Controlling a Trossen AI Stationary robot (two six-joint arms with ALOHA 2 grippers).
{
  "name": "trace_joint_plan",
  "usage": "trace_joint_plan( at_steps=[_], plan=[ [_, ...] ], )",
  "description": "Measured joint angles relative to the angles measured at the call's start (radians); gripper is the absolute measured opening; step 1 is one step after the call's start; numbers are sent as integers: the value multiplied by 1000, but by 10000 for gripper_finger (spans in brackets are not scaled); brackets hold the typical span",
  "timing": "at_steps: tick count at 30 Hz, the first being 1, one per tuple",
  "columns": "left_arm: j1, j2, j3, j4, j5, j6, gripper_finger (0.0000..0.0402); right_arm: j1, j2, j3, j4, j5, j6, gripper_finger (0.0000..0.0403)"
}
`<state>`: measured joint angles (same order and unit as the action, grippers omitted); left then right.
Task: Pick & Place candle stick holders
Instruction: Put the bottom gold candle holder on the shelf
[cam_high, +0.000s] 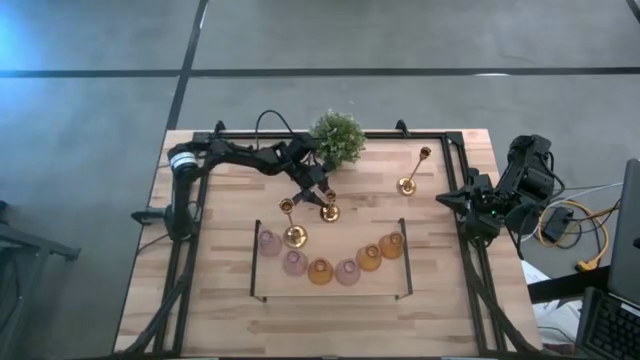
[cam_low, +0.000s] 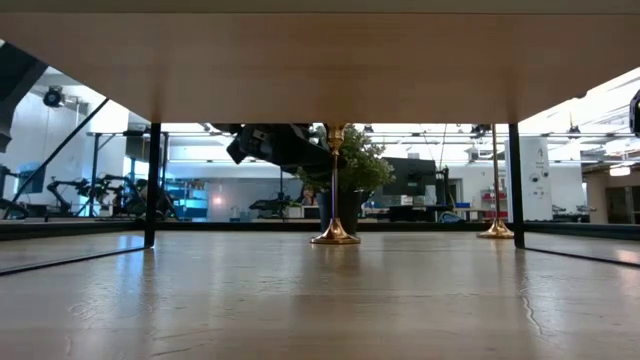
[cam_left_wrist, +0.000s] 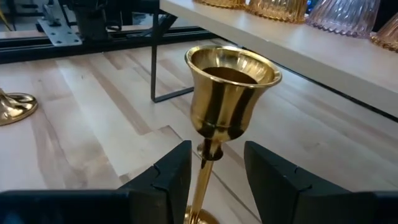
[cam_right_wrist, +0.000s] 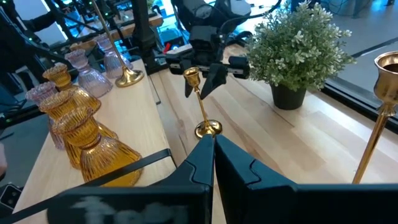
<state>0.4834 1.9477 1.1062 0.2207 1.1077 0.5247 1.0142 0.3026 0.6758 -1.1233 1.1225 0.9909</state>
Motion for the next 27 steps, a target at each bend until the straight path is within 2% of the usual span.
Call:
trace_joint_plan(
  at_steps=[8,11,16,27],
  plan=[
    [-28,-2,1,2,0,31,140,0,0,0,0,0,0,8],
    [-36,-2,1,1,-9,40,109,0,0,0,0,0,0,8],
    [-40,-2,1,0,-7,32,35,0,0,0,0,0,0,8],
    [-40,-18,1,-8,-12,-35,36,0,0,0,0,0,0,8]
  ],
)
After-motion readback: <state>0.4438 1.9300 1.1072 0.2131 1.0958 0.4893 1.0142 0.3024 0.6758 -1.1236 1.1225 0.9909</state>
